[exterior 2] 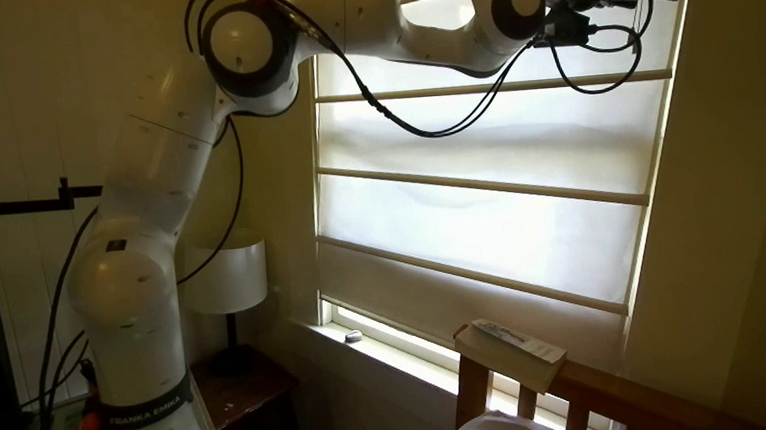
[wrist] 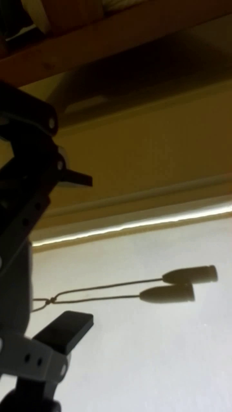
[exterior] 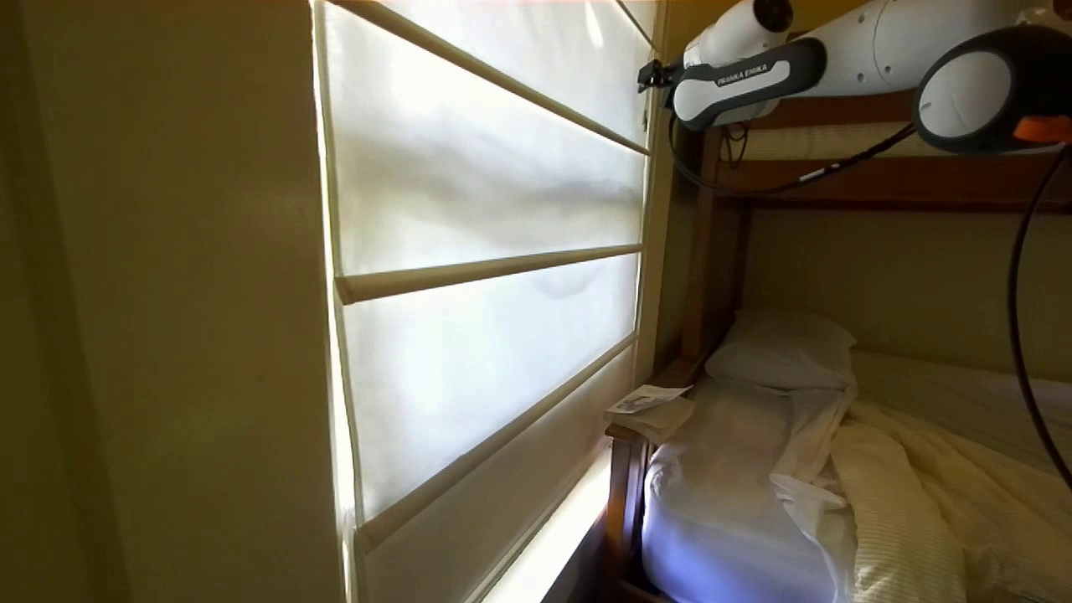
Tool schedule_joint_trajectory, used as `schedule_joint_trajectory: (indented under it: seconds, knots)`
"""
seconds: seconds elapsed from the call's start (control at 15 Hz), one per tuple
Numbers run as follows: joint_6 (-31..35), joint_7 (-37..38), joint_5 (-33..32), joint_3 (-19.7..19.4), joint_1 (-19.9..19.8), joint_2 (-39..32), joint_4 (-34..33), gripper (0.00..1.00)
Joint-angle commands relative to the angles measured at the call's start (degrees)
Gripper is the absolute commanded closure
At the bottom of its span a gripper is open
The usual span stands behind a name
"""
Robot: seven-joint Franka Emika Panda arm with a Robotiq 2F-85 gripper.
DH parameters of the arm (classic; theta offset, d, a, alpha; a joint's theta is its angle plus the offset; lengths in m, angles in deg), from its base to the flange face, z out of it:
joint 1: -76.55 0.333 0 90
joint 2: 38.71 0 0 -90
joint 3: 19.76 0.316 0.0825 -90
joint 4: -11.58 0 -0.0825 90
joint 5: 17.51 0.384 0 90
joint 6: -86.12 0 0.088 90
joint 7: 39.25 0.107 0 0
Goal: Pull the white cord on the right side of the window
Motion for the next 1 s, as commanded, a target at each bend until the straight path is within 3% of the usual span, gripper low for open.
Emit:
schedule_joint_trajectory:
  seconds: [0.0,0.6,0.93]
  knots:
    - [-0.6,3.5,0.0,-2.3,0.3,-3.7,-5.2,0.31]
    - [-1.6,5.4,-0.4,-4.2,0.9,-6.0,-8.1,0.96]
    - [-2.5,8.3,-2.4,-9.2,4.2,-5.5,-6.9,1.0]
